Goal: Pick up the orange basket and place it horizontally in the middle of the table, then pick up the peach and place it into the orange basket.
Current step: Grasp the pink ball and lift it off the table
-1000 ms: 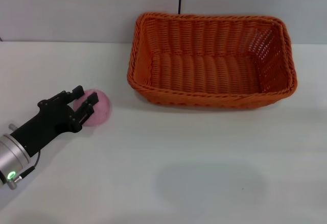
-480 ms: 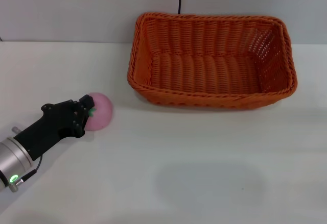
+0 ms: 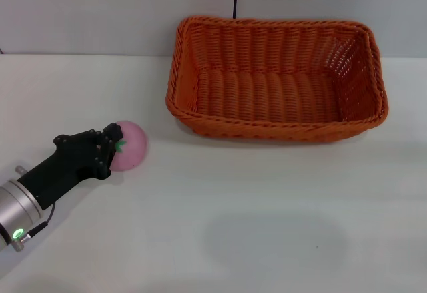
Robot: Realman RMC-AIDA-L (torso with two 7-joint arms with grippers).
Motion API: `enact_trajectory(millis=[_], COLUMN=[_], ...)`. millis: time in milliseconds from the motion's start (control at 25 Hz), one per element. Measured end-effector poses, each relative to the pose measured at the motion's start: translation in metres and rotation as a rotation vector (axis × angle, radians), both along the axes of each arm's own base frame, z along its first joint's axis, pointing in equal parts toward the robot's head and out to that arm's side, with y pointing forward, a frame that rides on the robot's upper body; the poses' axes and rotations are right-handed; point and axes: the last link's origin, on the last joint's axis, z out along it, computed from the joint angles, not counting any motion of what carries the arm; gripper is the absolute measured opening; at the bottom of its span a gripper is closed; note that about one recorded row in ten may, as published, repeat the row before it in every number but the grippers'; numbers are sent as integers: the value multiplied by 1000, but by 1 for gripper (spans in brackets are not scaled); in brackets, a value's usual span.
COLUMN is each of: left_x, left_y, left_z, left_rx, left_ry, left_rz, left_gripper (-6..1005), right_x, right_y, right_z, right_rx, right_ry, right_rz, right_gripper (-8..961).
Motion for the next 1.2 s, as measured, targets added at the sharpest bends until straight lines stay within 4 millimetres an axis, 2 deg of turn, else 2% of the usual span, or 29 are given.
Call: enact_trajectory(millis=[840,960,1080,1160,1200], left_x=[12,21,30,46,46], left_y=[0,5,12,25,25], left_z=[18,31,35,36,36], left_rx=[85,157,168,159,159], left_ry=[-114,-194,-234,-284,-284], left_rz=[-58,-84,-115,-164,-164], left_gripper=[15,15,14,14,14], right_x=[0,-1,-1,-2,-2], right_y=[3,3,4,4,5], right_z=[-2,-2,-4,-4,-5], right_rx=[-7,-8,-11,-13,-15], right_ry=[4,4,7,6,7], right_rz=[-4,-2,-1,0,0], right_gripper=[542,542,542,542,542])
